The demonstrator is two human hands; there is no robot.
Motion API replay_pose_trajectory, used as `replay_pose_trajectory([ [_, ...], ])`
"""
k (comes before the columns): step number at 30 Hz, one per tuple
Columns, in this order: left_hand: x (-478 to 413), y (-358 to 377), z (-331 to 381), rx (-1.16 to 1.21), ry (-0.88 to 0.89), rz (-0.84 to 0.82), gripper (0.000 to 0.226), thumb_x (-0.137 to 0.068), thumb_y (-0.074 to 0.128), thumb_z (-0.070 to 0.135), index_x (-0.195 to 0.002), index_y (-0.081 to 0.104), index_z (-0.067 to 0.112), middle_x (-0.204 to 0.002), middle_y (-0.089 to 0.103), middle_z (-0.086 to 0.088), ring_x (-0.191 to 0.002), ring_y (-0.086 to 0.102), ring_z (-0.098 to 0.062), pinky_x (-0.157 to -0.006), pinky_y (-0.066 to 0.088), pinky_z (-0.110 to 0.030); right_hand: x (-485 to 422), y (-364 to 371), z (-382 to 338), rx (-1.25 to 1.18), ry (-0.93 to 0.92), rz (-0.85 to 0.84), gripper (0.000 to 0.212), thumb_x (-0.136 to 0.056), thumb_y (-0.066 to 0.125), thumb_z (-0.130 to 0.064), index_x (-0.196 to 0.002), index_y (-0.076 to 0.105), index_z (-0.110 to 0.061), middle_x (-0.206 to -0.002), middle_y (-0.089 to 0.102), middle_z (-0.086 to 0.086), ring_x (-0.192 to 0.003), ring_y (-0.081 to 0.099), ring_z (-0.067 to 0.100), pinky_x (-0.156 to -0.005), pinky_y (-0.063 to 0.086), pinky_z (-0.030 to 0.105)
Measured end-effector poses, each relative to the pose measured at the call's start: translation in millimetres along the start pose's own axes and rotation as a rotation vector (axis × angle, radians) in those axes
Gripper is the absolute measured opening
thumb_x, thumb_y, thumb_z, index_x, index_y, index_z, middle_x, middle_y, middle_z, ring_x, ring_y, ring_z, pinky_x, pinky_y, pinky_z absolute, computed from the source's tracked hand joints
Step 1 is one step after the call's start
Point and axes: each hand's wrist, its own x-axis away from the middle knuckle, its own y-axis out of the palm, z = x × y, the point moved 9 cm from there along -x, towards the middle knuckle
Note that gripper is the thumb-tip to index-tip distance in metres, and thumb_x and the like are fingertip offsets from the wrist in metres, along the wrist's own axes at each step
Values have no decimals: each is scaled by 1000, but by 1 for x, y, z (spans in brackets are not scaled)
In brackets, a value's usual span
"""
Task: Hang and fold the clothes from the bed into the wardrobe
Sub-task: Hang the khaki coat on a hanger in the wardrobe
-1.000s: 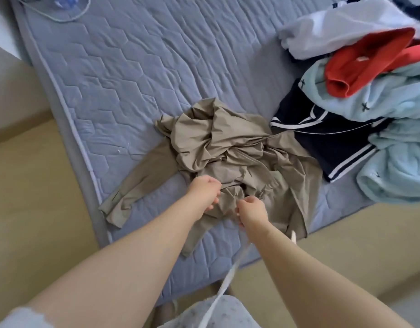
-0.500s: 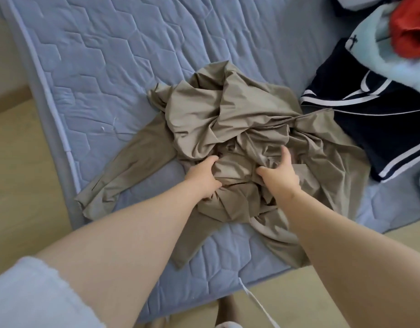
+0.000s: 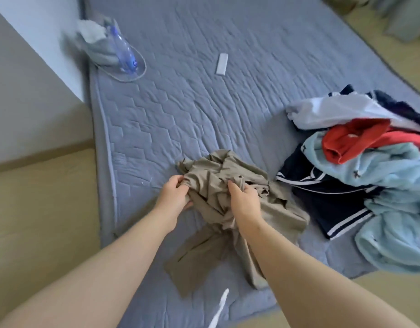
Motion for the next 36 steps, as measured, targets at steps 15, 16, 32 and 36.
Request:
replay_pose_trajectory([
  [15, 198, -129, 352, 542, 568, 36, 25, -96, 37, 6, -86, 57, 18, -82, 62, -3, -72, 61, -12, -50, 53, -22, 216, 0, -350, -423, -504, -209, 39, -93, 48, -21, -58, 31, -21, -56, 37, 0, -50, 34, 13, -47, 29, 22],
  [16, 216, -141, 372, 544, 631, 41, 23, -96, 38, 7, -88, 58, 17, -82, 62, -4, -70, 61, -11, -52, 53, -22, 236, 2, -372, -437, -550, -236, 37, -93, 49, -22, -59, 33, -21, -58, 38, 1, -53, 36, 14, -50, 31, 23],
  [32, 285, -265, 376, -670, 790, 611, 20, -91, 35, 8, -95, 53, 14, -92, 62, -7, -72, 51, -18, -57, 36, -24, 374, 64, -463, -405, -702, -486, 19, -95, 52, -21, -78, 57, -14, -49, 50, -1, -38, 37, 7, -48, 47, 20],
  [36, 276, -323, 369, -607, 631, 705, 27, -92, 33, 13, -76, 54, 16, -96, 64, -12, -71, 53, -19, -60, 36, -25, 357, 64, -452, -404, -647, -446, 14, -94, 51, -18, -82, 58, -17, -61, 51, 2, -42, 36, 8, -49, 47, 20],
])
